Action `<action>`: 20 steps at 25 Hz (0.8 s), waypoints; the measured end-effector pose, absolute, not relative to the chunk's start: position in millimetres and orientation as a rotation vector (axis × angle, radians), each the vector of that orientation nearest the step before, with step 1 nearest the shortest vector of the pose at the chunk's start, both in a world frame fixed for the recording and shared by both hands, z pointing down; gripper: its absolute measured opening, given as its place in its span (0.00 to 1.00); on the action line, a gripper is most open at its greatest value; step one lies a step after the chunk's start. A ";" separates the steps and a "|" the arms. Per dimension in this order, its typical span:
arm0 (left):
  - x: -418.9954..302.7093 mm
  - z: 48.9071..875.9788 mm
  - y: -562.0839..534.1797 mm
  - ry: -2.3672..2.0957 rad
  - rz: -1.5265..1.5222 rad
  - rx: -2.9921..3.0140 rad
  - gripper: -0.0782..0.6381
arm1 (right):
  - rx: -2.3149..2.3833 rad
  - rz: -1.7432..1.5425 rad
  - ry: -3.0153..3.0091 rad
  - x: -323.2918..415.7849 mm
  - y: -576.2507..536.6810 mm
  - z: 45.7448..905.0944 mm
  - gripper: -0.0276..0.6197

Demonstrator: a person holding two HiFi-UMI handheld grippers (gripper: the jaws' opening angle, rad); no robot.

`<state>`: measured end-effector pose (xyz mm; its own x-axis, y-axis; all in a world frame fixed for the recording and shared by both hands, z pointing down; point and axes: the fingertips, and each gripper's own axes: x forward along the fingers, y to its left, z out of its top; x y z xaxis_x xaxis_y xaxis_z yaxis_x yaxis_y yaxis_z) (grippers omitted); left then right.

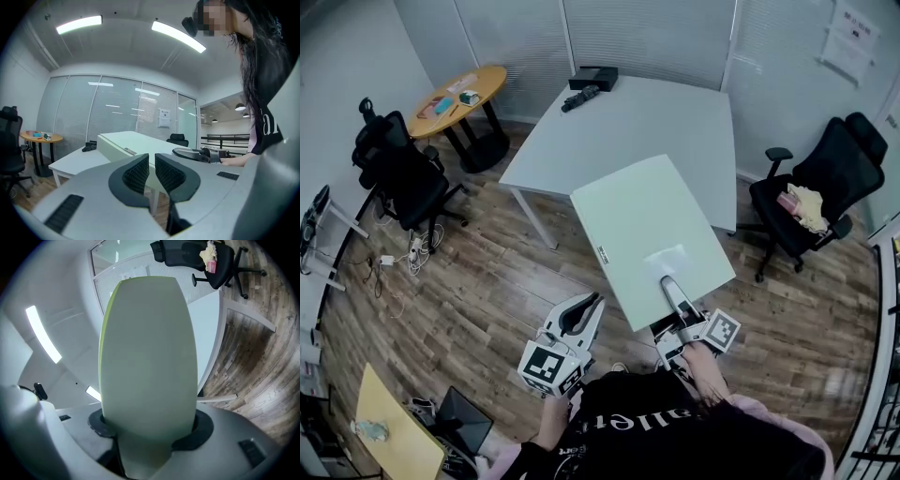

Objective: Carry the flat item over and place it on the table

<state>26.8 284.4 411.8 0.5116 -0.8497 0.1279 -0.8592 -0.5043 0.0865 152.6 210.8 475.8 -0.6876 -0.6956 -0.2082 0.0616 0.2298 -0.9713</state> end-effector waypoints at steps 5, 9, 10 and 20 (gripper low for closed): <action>8.0 422.9 287.6 -1.460 0.116 2.592 0.19 | -0.601 -1.522 1.866 138.6 217.3 481.6 0.48; 0.2 430.1 287.6 -1.447 0.100 2.584 0.19 | -0.620 -1.546 1.865 131.7 219.1 491.3 0.48; 0.0 432.1 286.9 -1.442 0.097 2.582 0.19 | -0.626 -1.549 1.869 131.0 218.3 492.6 0.48; -18.7 444.1 253.3 -1.445 0.111 2.535 0.19 | -0.628 -1.610 1.859 107.9 183.7 503.8 0.48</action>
<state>-18.7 253.3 444.1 0.5131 -0.8405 0.1742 -0.8572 -0.4915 0.1536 107.9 183.7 503.8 -0.7118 -0.6903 -0.1299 0.0298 0.1551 -0.9875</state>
